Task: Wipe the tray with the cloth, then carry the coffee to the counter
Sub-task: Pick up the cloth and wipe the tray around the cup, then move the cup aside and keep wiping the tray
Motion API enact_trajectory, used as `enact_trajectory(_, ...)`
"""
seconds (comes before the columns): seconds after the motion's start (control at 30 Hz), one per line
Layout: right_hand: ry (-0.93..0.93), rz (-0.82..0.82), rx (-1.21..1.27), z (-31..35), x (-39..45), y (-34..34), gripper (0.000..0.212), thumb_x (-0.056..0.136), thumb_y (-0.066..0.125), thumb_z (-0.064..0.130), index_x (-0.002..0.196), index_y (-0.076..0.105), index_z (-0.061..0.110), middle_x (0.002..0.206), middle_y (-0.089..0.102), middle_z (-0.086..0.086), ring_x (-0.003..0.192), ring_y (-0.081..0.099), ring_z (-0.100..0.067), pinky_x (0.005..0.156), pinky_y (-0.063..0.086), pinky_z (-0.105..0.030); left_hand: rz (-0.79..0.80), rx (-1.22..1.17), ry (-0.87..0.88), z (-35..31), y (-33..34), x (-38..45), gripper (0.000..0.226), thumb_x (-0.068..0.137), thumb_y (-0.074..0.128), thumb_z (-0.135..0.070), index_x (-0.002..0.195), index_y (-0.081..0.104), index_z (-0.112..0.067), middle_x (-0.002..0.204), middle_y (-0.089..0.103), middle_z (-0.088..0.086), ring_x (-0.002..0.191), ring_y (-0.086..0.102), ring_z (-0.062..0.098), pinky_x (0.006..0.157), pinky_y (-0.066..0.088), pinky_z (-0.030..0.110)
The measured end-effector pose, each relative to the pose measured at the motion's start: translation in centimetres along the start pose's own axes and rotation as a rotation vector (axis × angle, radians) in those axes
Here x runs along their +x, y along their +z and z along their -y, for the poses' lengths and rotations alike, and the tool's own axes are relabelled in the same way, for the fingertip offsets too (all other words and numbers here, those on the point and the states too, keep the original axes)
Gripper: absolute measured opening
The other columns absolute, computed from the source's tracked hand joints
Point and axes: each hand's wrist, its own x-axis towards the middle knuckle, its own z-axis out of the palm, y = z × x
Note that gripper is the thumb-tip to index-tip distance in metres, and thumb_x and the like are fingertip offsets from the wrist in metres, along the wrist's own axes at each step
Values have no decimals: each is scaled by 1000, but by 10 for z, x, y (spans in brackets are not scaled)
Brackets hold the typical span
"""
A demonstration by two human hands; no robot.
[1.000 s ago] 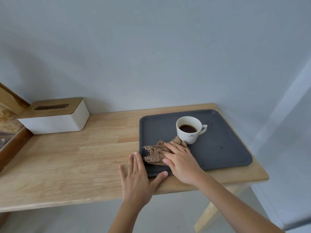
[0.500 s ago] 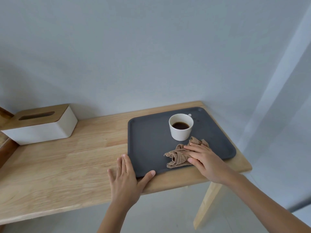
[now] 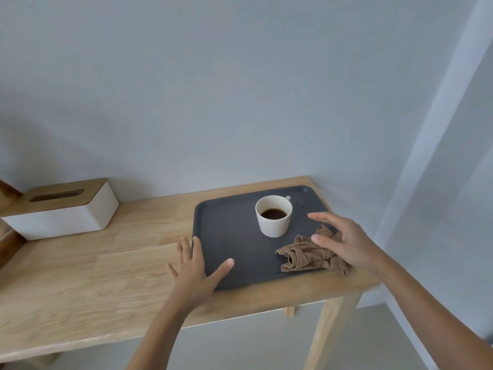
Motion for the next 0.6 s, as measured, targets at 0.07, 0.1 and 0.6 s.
enact_trajectory(0.07,23,-63,3,6,20,0,50,87,67,24,134,51,31,139,54,13,132,45,-5,108,39,-31,-54,-123,103,-29,-3,20,98,84,48,-64,152,-5,-16,162,-8,0,148,-14,15,118,-7,51)
enact_trajectory(0.1,56,-47,-13,8,30,5,56,87,67,21,138,47,26,142,52,6,133,46,-11,109,39,-33,-43,-180,144,-43,0,31,93,86,53,-56,152,0,-17,162,2,-1,149,-3,14,121,1,48)
enact_trajectory(0.6,78,-78,144,30,91,62,54,70,83,9,120,64,13,110,73,-2,94,70,-10,87,54,-27,-151,-466,214,-71,23,81,59,78,74,-30,131,51,-22,129,62,-4,121,53,11,105,41,36)
